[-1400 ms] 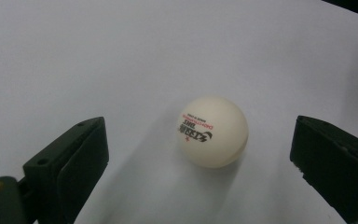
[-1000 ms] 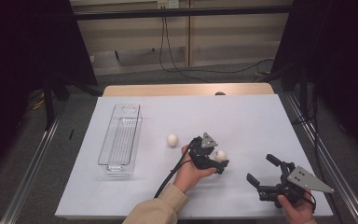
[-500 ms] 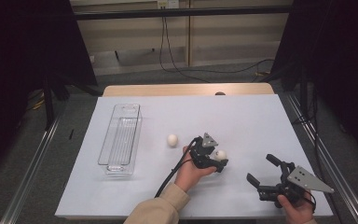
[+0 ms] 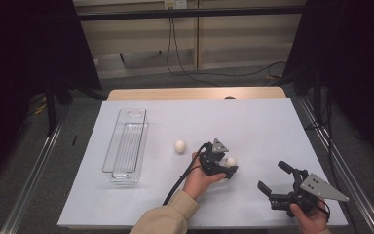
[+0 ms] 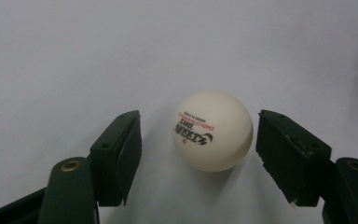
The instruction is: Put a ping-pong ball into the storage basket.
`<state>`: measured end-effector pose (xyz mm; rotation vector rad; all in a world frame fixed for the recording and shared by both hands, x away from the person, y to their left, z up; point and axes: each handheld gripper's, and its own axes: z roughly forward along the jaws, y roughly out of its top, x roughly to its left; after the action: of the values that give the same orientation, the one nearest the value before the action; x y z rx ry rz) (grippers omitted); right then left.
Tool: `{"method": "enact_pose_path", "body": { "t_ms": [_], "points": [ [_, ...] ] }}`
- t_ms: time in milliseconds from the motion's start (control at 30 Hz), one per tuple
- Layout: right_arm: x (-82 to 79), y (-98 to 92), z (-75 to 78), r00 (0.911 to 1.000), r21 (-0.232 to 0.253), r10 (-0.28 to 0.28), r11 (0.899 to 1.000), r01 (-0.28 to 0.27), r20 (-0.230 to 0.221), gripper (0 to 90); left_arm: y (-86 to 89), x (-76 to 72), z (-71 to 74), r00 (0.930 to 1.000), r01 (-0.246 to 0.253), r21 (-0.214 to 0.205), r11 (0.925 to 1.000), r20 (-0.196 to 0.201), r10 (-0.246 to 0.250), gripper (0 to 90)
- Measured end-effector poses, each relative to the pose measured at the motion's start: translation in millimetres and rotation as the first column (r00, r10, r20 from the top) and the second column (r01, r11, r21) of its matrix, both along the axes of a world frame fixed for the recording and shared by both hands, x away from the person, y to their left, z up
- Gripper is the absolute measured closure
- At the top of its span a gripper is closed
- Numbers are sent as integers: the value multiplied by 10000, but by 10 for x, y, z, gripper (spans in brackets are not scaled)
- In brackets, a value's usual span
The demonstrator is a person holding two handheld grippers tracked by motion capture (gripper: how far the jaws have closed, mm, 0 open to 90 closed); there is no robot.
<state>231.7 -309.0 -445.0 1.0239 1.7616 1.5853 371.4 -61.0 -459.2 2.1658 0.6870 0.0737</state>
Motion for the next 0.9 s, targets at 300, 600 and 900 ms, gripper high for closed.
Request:
{"method": "enact_pose_path", "body": {
  "t_ms": [300,600,900],
  "points": [
    [-1,-4,2,10000,25,2,10000,-2,-4,5,-37,5,19,9999,111,100,9999,-33,-111,349],
    [0,-1,2,10000,15,13,10000,-13,2,5,-49,15,-8,9998,123,163,9998,-163,-120,383],
    [1,-3,1,10000,2,6,10000,-6,9,5,-54,19,-7,9997,185,222,9996,-138,-182,427]
  ]
}}
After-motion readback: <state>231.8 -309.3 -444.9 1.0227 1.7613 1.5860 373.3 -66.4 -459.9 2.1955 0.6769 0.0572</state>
